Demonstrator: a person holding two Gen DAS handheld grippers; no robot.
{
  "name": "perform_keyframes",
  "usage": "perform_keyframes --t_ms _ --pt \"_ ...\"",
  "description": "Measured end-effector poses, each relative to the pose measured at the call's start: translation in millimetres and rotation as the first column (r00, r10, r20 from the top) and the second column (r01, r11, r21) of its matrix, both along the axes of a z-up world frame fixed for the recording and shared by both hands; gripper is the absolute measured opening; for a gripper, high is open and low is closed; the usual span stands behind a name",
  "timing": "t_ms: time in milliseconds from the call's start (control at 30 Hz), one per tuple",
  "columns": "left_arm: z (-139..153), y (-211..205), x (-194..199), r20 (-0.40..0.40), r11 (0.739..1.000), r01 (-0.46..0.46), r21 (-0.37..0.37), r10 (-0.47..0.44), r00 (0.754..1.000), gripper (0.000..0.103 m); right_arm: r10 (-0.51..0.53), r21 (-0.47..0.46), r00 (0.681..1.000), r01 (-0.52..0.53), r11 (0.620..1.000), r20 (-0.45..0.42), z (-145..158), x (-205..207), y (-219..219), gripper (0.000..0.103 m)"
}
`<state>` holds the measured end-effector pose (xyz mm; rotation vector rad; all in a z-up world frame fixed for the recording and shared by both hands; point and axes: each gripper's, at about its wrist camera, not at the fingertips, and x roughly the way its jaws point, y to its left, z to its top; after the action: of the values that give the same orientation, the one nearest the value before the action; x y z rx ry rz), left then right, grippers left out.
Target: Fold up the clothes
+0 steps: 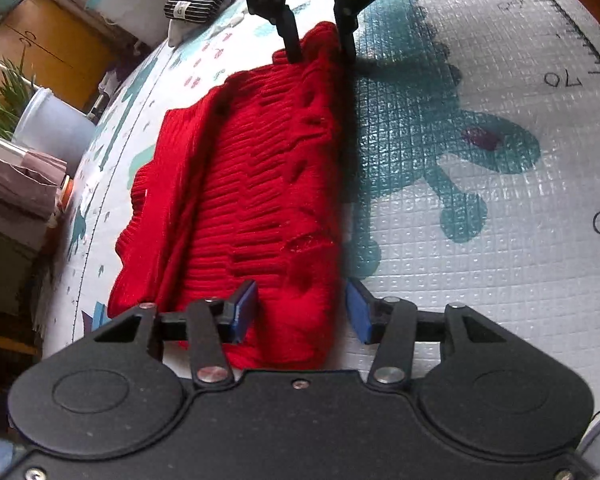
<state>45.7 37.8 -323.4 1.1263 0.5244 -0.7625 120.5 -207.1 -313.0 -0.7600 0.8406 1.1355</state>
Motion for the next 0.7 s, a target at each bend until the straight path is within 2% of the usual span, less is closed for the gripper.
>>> perform_keyframes --t_ms 100,167,267,367,433,500,533,567,633,700 --pt "-6.6 0.3 -8.3 0.087 0.999 0.017 0.034 -0.02 0.996 0.052 -0.072 0.052 0.99 0.079 0.996 -0.121 0.9 20.1 -4.0 0.052" --pt "-13.9 0.1 -19.5 0.154 0.993 0.072 0.092 -0.086 0.984 0.052 -0.109 0.077 0.975 0.126 0.989 -0.194 1.5 30.7 -7.6 0.052" --pt "-22.7 1.4 -32.5 0.233 0.982 0.116 0.146 -0.149 0.961 0.052 -0.18 0.12 0.924 0.232 0.965 -0.337 1.2 51.0 -18.8 0.051" --pt "-30.7 4.4 -40.8 0.293 0.972 0.138 0.188 -0.189 0.937 0.052 -0.218 0.138 0.881 0.299 0.944 -0.42 -1.1 62.7 -28.3 0.046" --pt "-35.7 7.0 -46.9 0.324 0.969 0.147 0.201 -0.207 0.923 0.052 -0.225 0.147 0.865 0.319 0.936 -0.448 -2.5 66.2 -32.6 0.044" --pt "-35.3 7.0 -49.4 0.326 0.972 0.134 0.192 -0.192 0.926 0.052 -0.222 0.151 0.865 0.319 0.936 -0.451 -2.6 65.6 -33.7 0.044" --pt "-31.0 6.5 -47.9 0.299 0.977 0.12 0.174 -0.168 0.939 0.043 -0.22 0.15 0.868 0.314 0.937 -0.445 -2.2 64.6 -32.7 0.044" --pt "-25.6 6.4 -43.5 0.268 0.982 0.108 0.155 -0.147 0.952 0.023 -0.215 0.145 0.878 0.301 0.942 -0.429 -1.1 62.4 -30.4 0.044" --pt "-10.6 8.5 -33.1 0.203 0.995 0.063 0.083 -0.079 0.976 0.021 -0.191 0.127 0.909 0.253 0.959 -0.369 2.7 55.4 -23.5 0.047" --pt "6.3 11.8 -22.4 0.122 1.0 -0.001 -0.006 0.001 0.993 0.019 -0.15 0.107 0.952 0.184 0.977 -0.267 6.6 39.7 -15.9 0.05"
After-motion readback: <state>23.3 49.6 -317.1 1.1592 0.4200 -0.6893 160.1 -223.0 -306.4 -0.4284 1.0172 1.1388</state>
